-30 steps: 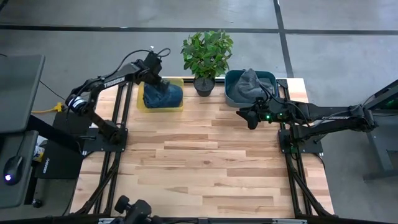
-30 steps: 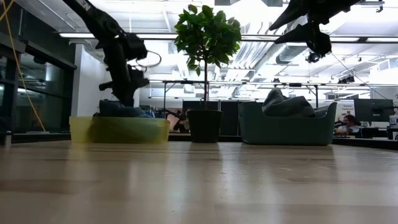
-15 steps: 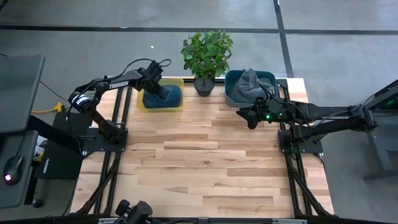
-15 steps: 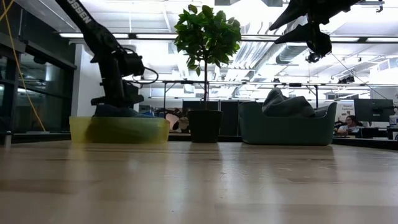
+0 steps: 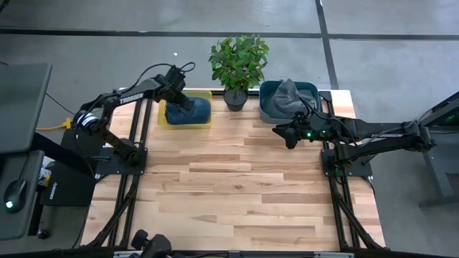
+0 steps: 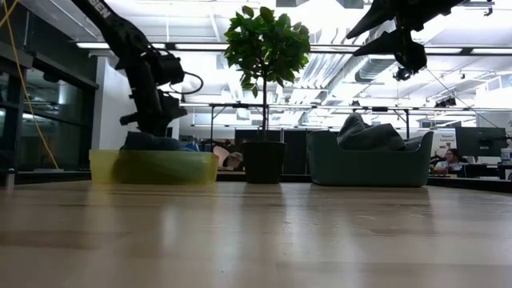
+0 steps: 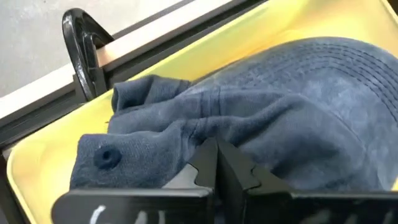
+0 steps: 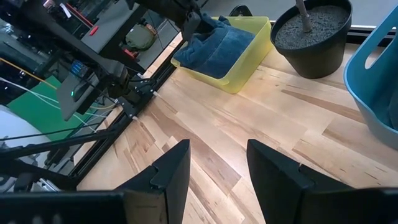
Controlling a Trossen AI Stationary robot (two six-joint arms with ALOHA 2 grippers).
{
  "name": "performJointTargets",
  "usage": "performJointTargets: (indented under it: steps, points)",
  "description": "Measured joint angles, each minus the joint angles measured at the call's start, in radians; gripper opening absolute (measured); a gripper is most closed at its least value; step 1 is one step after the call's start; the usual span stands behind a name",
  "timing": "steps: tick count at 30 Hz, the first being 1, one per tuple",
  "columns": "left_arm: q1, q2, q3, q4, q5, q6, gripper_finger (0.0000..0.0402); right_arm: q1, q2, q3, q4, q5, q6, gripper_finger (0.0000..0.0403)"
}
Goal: Pick & Place hat
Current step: Put the black cap into the yellow bin, then adjust the gray cap
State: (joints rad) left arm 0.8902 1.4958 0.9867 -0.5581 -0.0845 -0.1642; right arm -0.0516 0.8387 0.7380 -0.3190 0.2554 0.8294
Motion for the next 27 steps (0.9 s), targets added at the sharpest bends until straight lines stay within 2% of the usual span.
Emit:
performJointTargets:
  steps: [9, 16, 21, 25, 27]
  points:
    - [0.000, -0.076, 0.000, -0.020, 0.019, 0.002, 0.0000, 0.000, 0.000, 0.000, 0.000, 0.000, -0.018, 0.0153]
    - [0.000, -0.157, 0.001, -0.009, 0.109, 0.020, 0.0000, 0.000, 0.000, 0.000, -0.001, -0.001, -0.026, 0.0153]
    - [0.000, -0.221, 0.001, -0.009, 0.234, 0.036, 0.0000, 0.000, 0.000, 0.000, -0.066, 0.025, -0.028, 0.0153]
    - [-0.013, -0.274, 0.001, -0.009, 0.368, 0.039, 0.0000, 0.000, 0.000, 0.000, -0.168, 0.131, 0.038, 0.0153]
    - [-0.044, -0.294, 0.001, -0.009, 0.388, 0.040, 0.0000, -0.008, 0.000, 0.000, -0.207, 0.181, 0.077, 0.0145]
